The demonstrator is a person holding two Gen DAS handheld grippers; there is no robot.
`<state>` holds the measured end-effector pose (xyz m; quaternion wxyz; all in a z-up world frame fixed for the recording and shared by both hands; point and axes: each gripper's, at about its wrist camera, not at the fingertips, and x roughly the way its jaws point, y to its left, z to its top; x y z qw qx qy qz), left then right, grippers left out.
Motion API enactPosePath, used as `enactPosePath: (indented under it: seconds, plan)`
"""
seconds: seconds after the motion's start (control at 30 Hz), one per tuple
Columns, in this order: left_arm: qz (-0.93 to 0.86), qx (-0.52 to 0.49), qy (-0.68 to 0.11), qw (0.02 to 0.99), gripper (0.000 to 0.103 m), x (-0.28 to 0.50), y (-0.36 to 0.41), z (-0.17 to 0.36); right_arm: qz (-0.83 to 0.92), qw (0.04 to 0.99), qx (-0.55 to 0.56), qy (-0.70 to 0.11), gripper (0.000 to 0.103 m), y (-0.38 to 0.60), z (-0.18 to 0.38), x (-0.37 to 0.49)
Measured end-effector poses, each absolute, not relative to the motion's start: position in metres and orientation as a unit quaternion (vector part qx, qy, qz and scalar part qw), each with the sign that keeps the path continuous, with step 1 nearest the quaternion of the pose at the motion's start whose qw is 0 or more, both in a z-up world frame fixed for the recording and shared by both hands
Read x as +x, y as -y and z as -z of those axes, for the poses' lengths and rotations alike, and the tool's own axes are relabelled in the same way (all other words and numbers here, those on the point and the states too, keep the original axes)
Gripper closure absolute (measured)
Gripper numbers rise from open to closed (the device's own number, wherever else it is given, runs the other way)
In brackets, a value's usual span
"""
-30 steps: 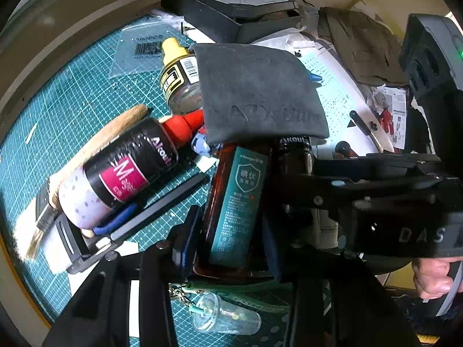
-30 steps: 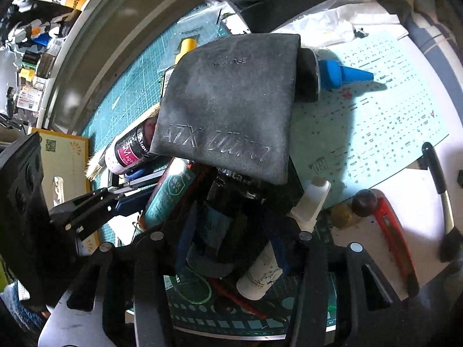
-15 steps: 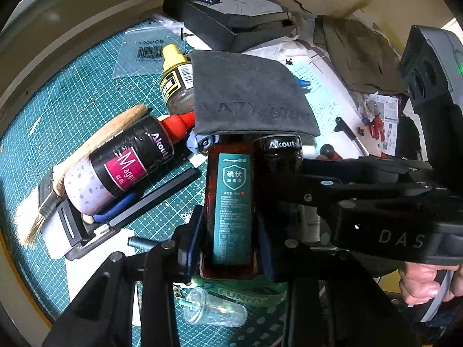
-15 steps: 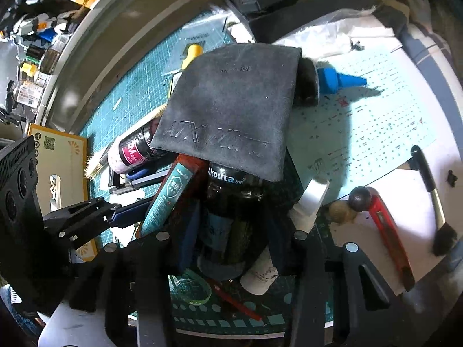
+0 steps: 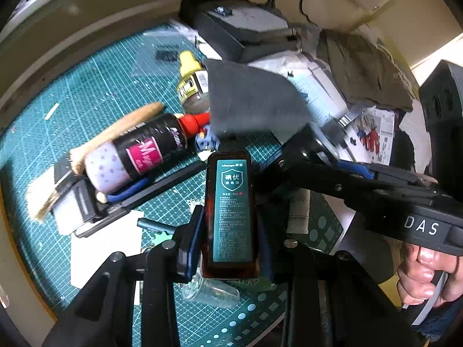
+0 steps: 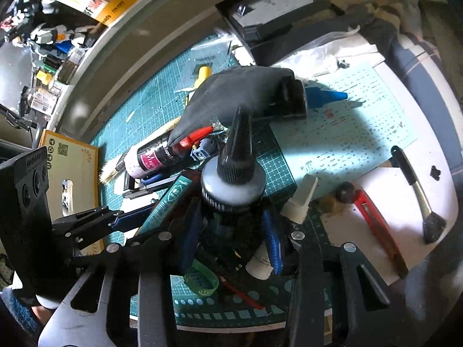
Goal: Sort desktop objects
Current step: 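Lift the brown bottle and black nozzle bottle off the mat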
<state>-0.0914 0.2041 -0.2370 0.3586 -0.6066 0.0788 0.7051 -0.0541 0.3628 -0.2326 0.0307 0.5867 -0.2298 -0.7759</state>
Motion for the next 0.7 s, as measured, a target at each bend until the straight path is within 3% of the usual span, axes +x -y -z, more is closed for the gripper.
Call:
enactPosePath:
  seconds: [0.7]
  plan:
    - [-0.758, -0.548, -0.051, 0.351, 0.069, -0.088, -0.167, 0.166, 0.839, 0.014, 0.509, 0.192, 0.067, -0.347, 0.153, -0.033]
